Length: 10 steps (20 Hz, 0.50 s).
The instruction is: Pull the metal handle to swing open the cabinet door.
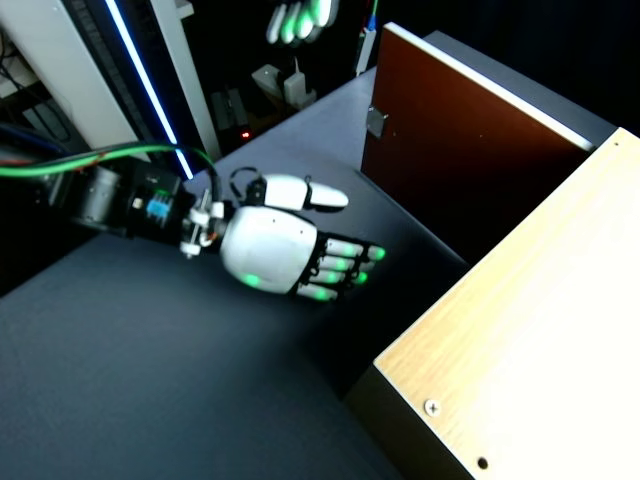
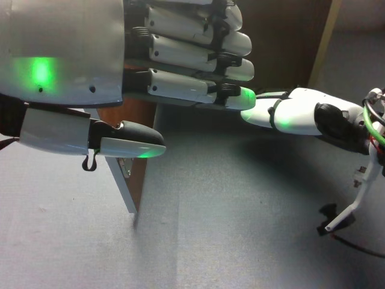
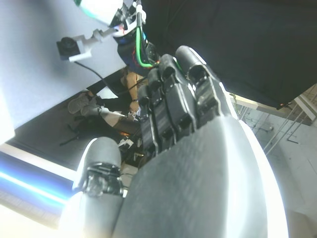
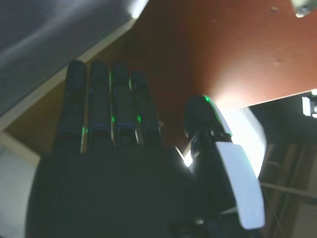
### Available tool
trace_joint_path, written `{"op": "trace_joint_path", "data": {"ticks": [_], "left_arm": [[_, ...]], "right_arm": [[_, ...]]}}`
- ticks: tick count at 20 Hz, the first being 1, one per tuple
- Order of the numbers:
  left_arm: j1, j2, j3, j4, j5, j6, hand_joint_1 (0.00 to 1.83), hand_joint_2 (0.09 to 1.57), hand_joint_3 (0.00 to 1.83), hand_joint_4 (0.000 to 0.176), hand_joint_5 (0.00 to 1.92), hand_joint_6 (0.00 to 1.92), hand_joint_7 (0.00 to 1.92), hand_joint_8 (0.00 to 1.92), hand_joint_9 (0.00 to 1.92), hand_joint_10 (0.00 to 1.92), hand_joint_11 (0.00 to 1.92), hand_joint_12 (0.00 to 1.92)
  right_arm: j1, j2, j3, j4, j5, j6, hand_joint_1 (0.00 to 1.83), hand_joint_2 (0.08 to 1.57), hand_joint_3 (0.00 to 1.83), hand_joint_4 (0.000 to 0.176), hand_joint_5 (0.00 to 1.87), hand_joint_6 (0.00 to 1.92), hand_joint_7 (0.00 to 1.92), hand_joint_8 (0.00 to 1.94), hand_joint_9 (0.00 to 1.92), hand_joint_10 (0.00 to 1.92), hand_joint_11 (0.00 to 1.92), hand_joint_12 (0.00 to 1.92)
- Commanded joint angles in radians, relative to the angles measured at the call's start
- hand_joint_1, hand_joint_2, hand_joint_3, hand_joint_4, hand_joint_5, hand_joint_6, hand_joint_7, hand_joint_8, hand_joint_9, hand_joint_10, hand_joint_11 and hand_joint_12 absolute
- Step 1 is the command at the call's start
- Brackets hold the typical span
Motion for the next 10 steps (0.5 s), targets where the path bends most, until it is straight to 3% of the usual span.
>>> {"op": "trace_joint_path", "data": {"ticks": [1, 10], "left_arm": [[-0.011, 0.007, 0.002, -0.094, -0.023, 0.010, 0.00, 1.57, 0.03, 0.000, 0.36, 0.00, 0.40, 0.00, 0.37, 0.00, 0.05, 0.79], [-0.011, 0.007, 0.002, -0.094, -0.023, 0.010, 0.00, 1.55, 0.00, 0.000, 0.34, 0.00, 0.38, 0.00, 0.37, 0.00, 0.07, 0.74]], "right_arm": [[0.007, 0.008, 0.008, -0.014, 0.080, 0.011, 0.00, 1.55, 0.00, 0.000, 0.31, 0.00, 0.34, 0.00, 0.31, 0.00, 0.00, 0.88], [0.008, 0.008, 0.080, -0.037, 0.044, 0.010, 0.00, 1.50, 0.00, 0.000, 0.29, 0.00, 0.35, 0.00, 0.33, 0.00, 0.00, 0.97]]}}
